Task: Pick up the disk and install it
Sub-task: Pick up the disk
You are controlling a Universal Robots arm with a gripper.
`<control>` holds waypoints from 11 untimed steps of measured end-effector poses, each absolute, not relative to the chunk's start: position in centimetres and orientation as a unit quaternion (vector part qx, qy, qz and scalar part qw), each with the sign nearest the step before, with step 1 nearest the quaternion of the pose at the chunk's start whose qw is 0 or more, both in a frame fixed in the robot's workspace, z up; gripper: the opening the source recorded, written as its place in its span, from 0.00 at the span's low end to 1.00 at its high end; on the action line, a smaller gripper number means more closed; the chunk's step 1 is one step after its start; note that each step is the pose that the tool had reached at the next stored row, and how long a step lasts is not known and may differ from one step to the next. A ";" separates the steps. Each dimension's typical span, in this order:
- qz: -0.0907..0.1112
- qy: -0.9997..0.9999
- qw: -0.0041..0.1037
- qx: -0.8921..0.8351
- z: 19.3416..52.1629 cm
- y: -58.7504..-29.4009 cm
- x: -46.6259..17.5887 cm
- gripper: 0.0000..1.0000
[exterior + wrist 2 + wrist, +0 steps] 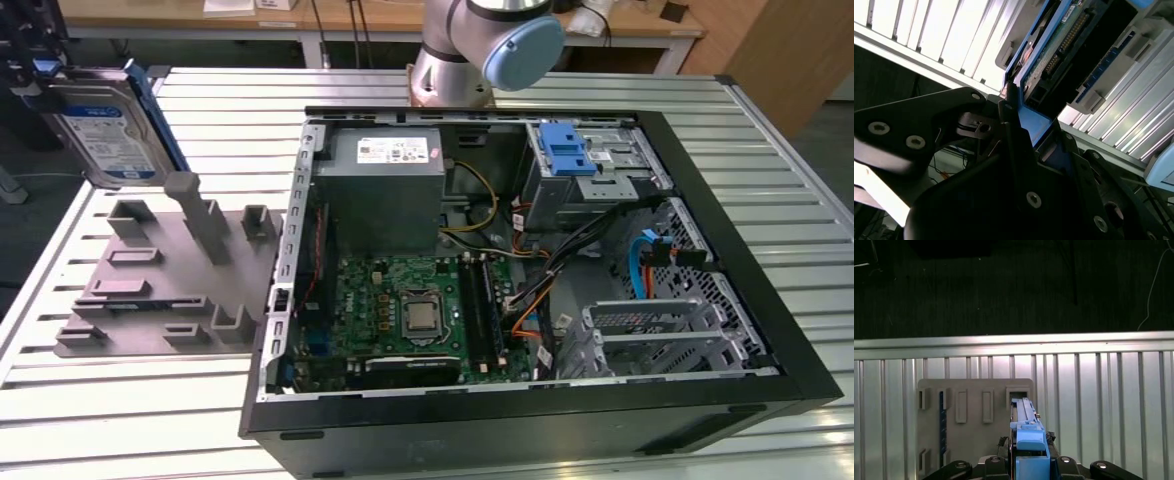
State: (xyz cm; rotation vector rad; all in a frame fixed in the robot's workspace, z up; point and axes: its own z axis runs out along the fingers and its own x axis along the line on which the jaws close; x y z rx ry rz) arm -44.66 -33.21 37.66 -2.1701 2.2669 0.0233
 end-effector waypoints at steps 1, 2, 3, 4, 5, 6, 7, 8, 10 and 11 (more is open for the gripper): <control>0.007 0.722 0.002 -0.692 37.7 -33.2 -44.7 0.36; 0.007 0.722 0.002 -0.692 37.8 -33.2 -44.7 0.36; 0.007 0.722 0.002 -0.692 37.8 -33.2 -44.7 0.36; 0.007 0.722 0.002 -0.692 37.9 -33.2 -44.7 0.36; 0.007 0.722 0.002 -0.691 37.9 -33.2 -44.7 0.36; 0.007 0.722 0.002 -0.691 38.0 -33.2 -44.7 0.36; 0.007 0.722 0.002 -0.692 38.0 -33.2 -44.7 0.36; 0.007 0.722 0.002 -0.691 38.1 -33.2 -44.7 0.36; 0.008 0.722 0.002 -0.691 38.2 -33.2 -44.7 0.36; 0.007 0.722 0.002 -0.691 38.3 -33.2 -44.7 0.36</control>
